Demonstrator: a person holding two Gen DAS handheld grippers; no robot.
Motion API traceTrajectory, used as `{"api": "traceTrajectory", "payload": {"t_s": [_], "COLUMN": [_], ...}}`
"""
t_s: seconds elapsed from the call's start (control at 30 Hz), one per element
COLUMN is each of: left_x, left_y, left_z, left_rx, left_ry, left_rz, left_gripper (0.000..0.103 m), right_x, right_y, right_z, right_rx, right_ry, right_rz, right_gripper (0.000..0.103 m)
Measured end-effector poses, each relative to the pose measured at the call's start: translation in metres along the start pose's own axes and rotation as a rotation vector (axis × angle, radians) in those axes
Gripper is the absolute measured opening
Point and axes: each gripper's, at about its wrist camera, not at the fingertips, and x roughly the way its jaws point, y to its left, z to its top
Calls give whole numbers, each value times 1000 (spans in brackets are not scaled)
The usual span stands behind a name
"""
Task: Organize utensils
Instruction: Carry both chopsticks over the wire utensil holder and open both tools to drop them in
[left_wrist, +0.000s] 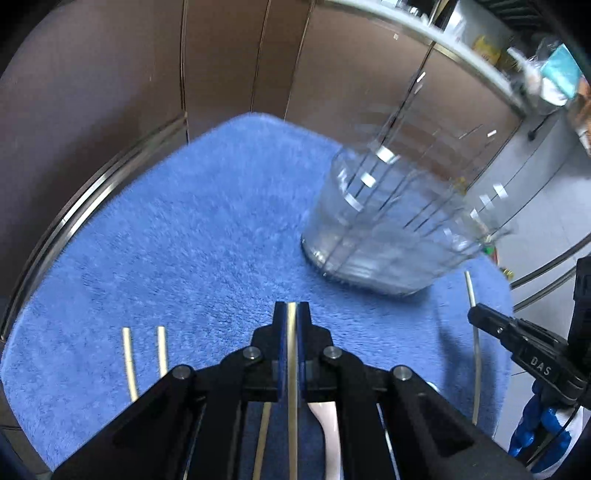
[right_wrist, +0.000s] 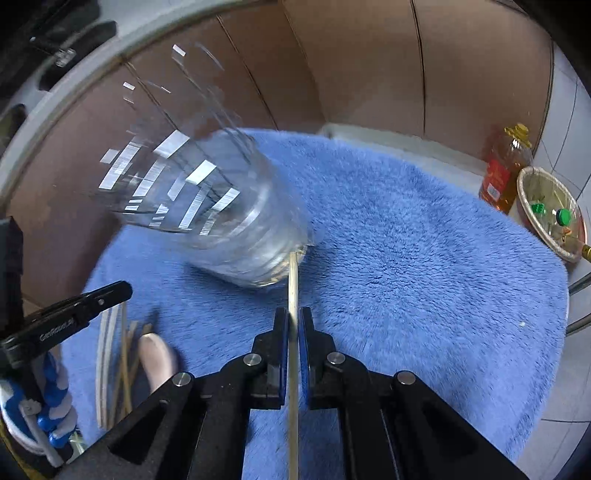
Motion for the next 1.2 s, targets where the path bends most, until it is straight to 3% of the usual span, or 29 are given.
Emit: {"api": "traceTrajectory", "payload": {"t_s": [0.2,0.33,0.6,0.73,0.9,1.0,1.2], "left_x": [-55,-102,-169,-179,-175,-173,-141], "left_y": [5,-1,-17,-21,-24,-17,-23], "left_z": [-9,3,60,95,107,108,115], "left_rx": [24,6,4,36,79,75,73], "left_ry": [-152,-275,-527,-599,-618,-635,-613], "left_rz": [-38,-109,-190,-201,-195,-209,-205], "left_gripper": [4,4,4,4,4,4,4], "right_x": [-60,-103,-162,-156,-135,-116,-73], "right_y": [21,38,84,97,99,93,82], "right_z": [-17,-19,39,72,104,114,113], "right_rx": [-85,-132,-204,-232,-243,-236,-243], "right_ry": [-139,-273,-622,-739,-806,-816,-815], "right_rz": [73,112,178,183,199,199,119], "right_gripper": [6,6,6,6,6,6,6]}}
